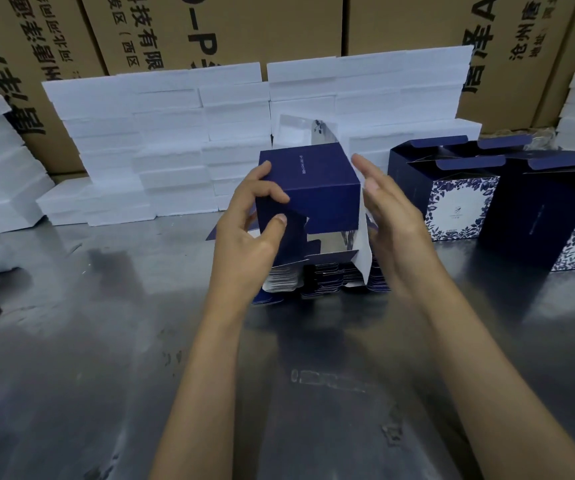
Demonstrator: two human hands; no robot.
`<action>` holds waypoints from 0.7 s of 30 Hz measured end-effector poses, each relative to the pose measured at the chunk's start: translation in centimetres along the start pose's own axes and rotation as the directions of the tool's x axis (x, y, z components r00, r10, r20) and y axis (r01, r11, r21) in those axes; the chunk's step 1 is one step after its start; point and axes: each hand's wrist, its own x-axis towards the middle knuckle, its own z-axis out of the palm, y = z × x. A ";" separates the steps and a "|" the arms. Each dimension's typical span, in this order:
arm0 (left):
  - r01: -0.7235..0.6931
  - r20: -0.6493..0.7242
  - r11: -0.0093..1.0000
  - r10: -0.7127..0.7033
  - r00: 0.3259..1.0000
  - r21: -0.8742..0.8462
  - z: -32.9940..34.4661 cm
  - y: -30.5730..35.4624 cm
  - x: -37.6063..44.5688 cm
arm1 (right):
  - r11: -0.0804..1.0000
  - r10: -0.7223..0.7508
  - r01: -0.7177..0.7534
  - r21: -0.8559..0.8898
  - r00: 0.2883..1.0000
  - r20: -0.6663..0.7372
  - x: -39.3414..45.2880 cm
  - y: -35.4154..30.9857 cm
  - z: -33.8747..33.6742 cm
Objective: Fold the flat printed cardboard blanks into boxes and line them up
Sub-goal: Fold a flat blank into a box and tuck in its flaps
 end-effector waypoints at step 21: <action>-0.216 -0.007 0.876 0.243 0.970 0.431 2.9 -2.2 -1.2 | 0.987 0.051 -0.032 -0.155 0.991 0.122 0.2 2.8 -1.9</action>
